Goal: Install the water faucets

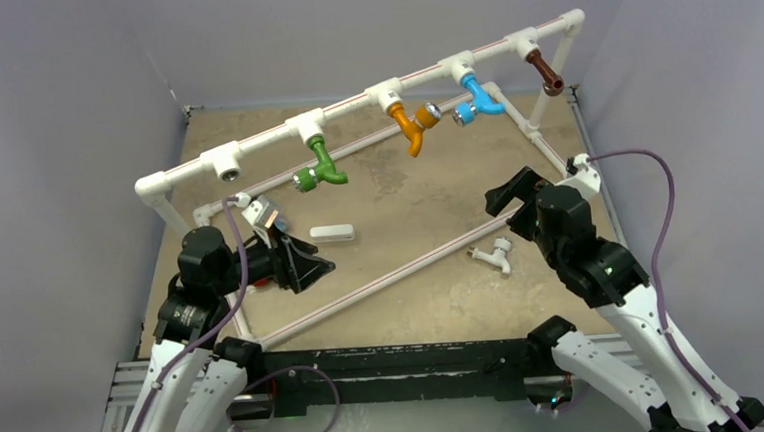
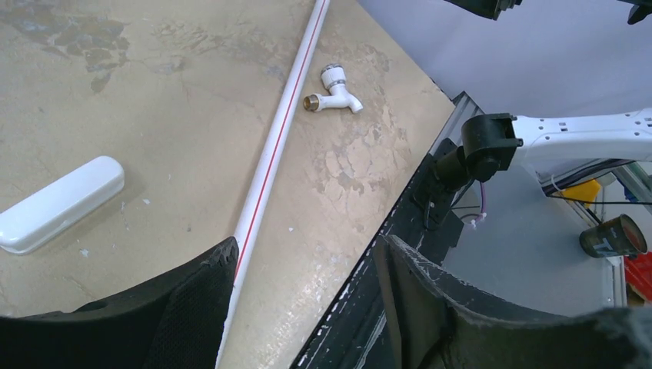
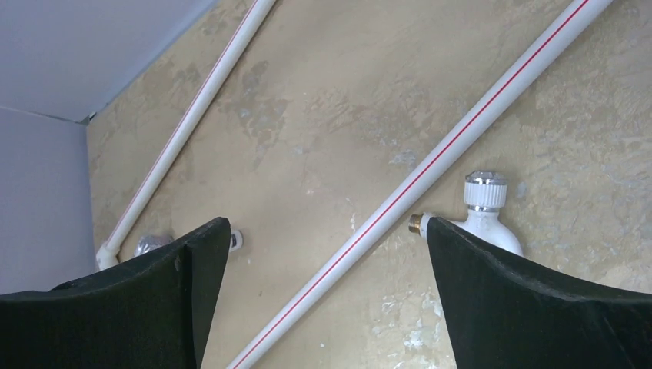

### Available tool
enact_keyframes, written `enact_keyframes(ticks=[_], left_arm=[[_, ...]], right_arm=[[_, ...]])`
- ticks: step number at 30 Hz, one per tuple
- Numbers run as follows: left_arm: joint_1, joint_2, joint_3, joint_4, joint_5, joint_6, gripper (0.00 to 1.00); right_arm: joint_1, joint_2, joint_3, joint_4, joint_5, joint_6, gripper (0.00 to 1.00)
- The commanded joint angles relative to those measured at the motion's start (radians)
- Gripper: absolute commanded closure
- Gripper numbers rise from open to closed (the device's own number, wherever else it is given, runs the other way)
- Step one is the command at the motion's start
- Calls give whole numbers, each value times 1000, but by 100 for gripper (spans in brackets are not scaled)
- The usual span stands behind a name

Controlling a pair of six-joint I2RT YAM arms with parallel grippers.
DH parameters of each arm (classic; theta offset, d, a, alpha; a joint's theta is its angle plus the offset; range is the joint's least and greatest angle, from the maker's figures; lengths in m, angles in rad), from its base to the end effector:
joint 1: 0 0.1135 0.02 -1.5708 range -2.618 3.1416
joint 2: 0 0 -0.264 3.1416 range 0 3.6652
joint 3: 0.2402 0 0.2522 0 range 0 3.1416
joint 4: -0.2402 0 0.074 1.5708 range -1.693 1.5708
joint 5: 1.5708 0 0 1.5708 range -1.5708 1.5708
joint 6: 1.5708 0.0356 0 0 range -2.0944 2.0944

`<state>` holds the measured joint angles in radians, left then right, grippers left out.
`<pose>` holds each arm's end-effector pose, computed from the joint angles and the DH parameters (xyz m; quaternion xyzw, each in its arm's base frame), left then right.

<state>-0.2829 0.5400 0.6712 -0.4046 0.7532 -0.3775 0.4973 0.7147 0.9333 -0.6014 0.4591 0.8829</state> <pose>0.1131 -0.0582 0.3138 0.1869 0.7507 -0.4594 0.4364 0.1349 0.0553 0.3587 0.2796 0.7676 0.2015 0.5403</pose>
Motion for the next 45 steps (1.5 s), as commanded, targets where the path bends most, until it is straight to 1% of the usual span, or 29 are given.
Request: enact_keyframes(ticks=[1, 11, 16, 25, 34, 41, 45], left_arm=[[-11, -19, 5, 35, -3, 12, 36], [-35, -39, 5, 33, -15, 12, 36], [-51, -57, 7, 29, -31, 14, 36], [-93, -83, 10, 20, -53, 15, 36], [-130, -106, 13, 12, -77, 14, 35], [-150, -114, 13, 9, -93, 14, 35], [-158, -113, 13, 10, -100, 14, 35]], right_arm=[[1, 5, 55, -78, 10, 24, 1], [1, 145, 55, -186, 24, 51, 2], [1, 277, 23, -211, 78, 119, 2], [-17, 420, -64, -127, 129, 223, 5], [-133, 513, -157, -20, 93, 259, 7], [-163, 614, -195, 39, 78, 274, 10], [-163, 631, -201, 55, 63, 256, 13]])
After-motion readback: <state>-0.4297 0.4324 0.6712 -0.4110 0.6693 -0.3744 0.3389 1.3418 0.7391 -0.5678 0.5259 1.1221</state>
